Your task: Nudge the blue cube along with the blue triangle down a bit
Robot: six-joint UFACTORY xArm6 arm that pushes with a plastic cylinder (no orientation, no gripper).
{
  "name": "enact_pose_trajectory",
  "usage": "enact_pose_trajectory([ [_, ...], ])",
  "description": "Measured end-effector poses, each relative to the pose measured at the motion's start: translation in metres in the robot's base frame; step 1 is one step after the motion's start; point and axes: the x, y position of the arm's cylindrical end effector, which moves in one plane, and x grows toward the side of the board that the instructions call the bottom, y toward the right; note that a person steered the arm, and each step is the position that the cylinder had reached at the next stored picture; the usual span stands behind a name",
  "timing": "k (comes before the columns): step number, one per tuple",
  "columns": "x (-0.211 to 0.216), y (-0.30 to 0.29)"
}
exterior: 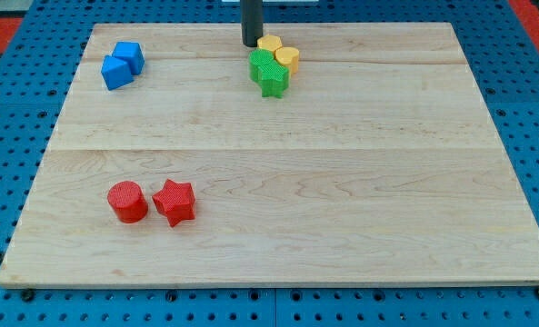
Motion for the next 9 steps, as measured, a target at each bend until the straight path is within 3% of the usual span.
enact_pose_trajectory([
  [1, -0.01, -0.032],
  [3, -0.034, -0.163],
  [6, -0.024, -0.156],
  [9, 0.018, -0.15],
])
